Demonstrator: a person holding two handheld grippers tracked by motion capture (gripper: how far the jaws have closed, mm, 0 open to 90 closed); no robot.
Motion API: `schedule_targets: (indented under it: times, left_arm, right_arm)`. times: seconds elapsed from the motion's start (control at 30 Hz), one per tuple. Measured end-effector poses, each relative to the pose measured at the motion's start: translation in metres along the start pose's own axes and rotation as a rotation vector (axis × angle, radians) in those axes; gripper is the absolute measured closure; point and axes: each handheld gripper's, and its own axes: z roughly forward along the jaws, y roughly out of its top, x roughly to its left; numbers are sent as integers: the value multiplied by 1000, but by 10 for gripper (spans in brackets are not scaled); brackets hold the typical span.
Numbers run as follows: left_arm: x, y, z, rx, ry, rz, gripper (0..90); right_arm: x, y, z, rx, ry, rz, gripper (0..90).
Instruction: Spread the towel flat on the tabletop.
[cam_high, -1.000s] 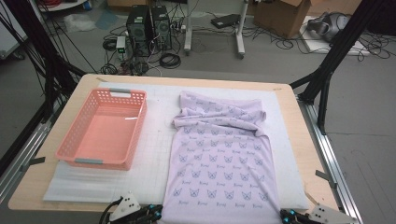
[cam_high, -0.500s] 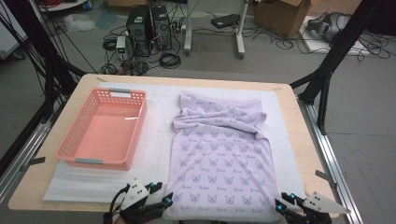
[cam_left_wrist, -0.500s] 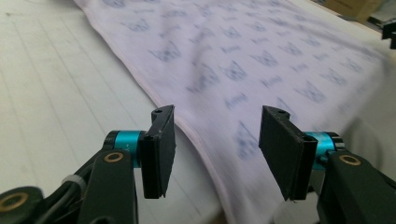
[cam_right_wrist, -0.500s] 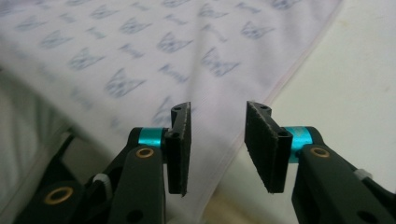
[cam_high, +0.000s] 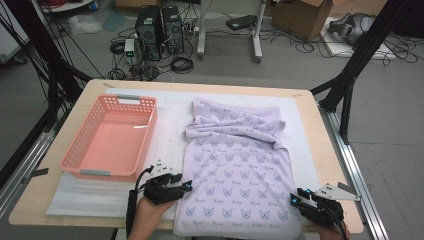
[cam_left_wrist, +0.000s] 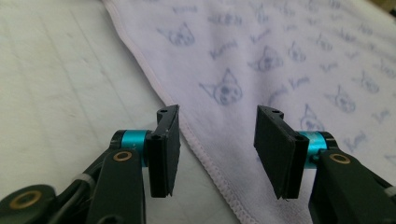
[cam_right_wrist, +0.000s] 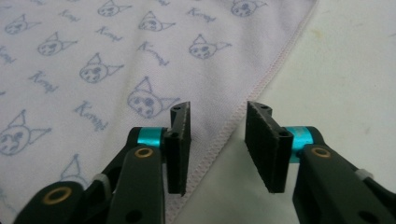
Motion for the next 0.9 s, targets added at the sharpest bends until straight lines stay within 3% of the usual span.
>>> schedule_targets:
  times: [0.03,0.07,0.1,0.17,0.3,0.43,0.67,0.73,0.8,0.87,0.9]
  left_arm:
    - [-3,0,0,4,20,15,579]
    - [-4,-1,0,11,20,37,720]
    - [-6,-2,-1,17,13,49,858]
    - [-8,-3,-3,21,11,30,871]
    - [-10,-16,-18,1,-28,9,876]
    - [-8,-33,-36,-38,-41,-14,876]
    - [-11,-42,-65,-72,-89,-12,876]
    - [-13,-44,-67,-59,-107,-9,874]
    - [-14,-45,-64,-48,-107,-7,813]
    - [-12,-43,-59,-52,-105,-11,665]
    - [-11,-40,-57,-58,-94,-14,616]
  right_arm:
    - [-1,0,0,-2,23,2,821]
    - [-1,-1,0,-1,50,9,869]
    - [0,-1,0,1,43,-1,873]
    - [1,-1,-2,2,48,4,879]
    - [4,-8,-11,7,81,2,883]
    - [9,-15,-27,0,103,-23,883]
    - [20,-27,-55,-11,166,-37,884]
    - [23,-29,-60,-7,175,-44,882]
    - [24,-30,-58,7,169,-47,818]
    - [22,-30,-55,2,150,-16,672]
    - [20,-29,-52,-10,139,-5,659]
